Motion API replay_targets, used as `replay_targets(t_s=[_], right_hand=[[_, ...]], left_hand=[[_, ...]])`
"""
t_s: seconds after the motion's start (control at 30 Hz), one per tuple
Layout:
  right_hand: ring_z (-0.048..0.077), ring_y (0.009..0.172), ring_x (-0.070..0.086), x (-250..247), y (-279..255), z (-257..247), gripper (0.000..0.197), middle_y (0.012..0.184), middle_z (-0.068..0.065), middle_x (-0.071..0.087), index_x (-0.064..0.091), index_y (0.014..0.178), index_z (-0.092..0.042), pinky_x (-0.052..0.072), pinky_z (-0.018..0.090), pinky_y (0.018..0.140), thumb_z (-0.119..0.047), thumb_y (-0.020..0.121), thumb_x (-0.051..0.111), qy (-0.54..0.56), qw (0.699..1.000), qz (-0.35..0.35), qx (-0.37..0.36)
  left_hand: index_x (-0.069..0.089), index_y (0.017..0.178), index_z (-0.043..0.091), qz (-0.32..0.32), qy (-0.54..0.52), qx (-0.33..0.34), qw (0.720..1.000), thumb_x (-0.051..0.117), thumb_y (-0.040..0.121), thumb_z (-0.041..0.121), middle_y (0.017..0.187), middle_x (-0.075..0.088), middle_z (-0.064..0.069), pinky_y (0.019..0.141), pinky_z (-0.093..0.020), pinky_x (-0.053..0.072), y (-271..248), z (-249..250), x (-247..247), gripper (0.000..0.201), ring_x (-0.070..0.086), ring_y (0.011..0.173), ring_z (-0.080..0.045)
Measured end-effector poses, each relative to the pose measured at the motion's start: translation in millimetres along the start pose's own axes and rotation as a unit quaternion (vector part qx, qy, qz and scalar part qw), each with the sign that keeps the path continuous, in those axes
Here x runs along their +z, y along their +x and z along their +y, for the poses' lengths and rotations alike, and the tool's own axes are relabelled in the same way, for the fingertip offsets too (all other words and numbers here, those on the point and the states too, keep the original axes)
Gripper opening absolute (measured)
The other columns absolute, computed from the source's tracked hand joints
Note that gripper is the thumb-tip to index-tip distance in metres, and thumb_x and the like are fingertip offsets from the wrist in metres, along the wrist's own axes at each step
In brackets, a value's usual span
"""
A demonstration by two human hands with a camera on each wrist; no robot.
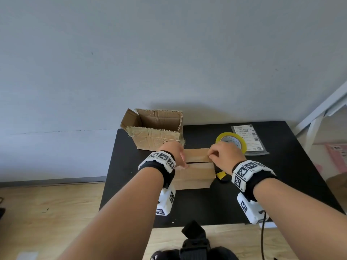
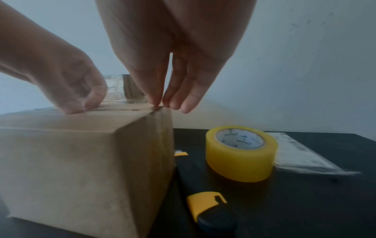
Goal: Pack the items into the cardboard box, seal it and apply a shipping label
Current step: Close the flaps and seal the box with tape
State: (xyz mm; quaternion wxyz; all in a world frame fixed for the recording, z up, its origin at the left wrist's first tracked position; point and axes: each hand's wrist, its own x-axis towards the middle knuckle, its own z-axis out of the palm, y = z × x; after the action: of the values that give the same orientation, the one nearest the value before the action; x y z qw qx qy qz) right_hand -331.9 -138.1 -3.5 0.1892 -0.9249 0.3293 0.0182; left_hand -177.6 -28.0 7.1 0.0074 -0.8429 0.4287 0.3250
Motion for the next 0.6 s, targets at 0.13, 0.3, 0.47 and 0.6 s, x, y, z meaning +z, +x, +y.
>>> replay_targets(t_s=[0.13,0.3,0.47,0.6], right_hand=[[0.014,0.095,0.061,2.0,10.7,30.2,0.020,0.105,-0.005,0.065,0.065,0.109,-0.023,0.053,0.029,0.080,-0.018,0.092,0.056,-0.001,0.998,0.025,0.060],[0.021,0.112,0.058,14.1,29.0,52.8,0.043,0.126,0.000,0.059,0.050,0.133,-0.023,0.052,0.035,0.089,-0.013,0.091,0.054,-0.025,0.989,-0.074,0.125],[0.024,0.111,0.059,23.1,42.6,60.5,0.041,0.124,0.004,0.060,0.049,0.131,-0.016,0.052,0.033,0.087,-0.012,0.091,0.056,-0.044,0.987,-0.086,0.128],[0.024,0.112,0.058,28.1,54.4,64.0,0.043,0.124,0.006,0.060,0.047,0.133,-0.015,0.049,0.032,0.090,-0.010,0.091,0.055,-0.028,0.985,-0.105,0.132]], left_hand=[[0.072,0.098,0.018,-0.031,0.005,-0.010,0.999,0.079,0.076,0.036,0.111,0.067,0.002,0.098,-0.040,0.048,6.0,0.3,-6.4,0.029,0.061,0.108,-0.020],[0.070,0.082,0.021,-0.031,-0.015,-0.012,0.999,0.081,0.073,0.033,0.103,0.069,0.004,0.096,-0.039,0.049,9.7,-0.6,-9.4,0.018,0.062,0.100,-0.017],[0.069,0.077,0.023,-0.047,-0.011,-0.014,0.999,0.082,0.072,0.032,0.099,0.071,0.005,0.097,-0.040,0.048,14.1,0.5,-16.0,0.016,0.063,0.101,-0.017],[0.071,0.088,0.020,-0.059,0.020,-0.018,0.998,0.081,0.073,0.034,0.103,0.070,0.003,0.099,-0.041,0.047,17.8,3.6,-18.0,0.023,0.062,0.104,-0.018]])
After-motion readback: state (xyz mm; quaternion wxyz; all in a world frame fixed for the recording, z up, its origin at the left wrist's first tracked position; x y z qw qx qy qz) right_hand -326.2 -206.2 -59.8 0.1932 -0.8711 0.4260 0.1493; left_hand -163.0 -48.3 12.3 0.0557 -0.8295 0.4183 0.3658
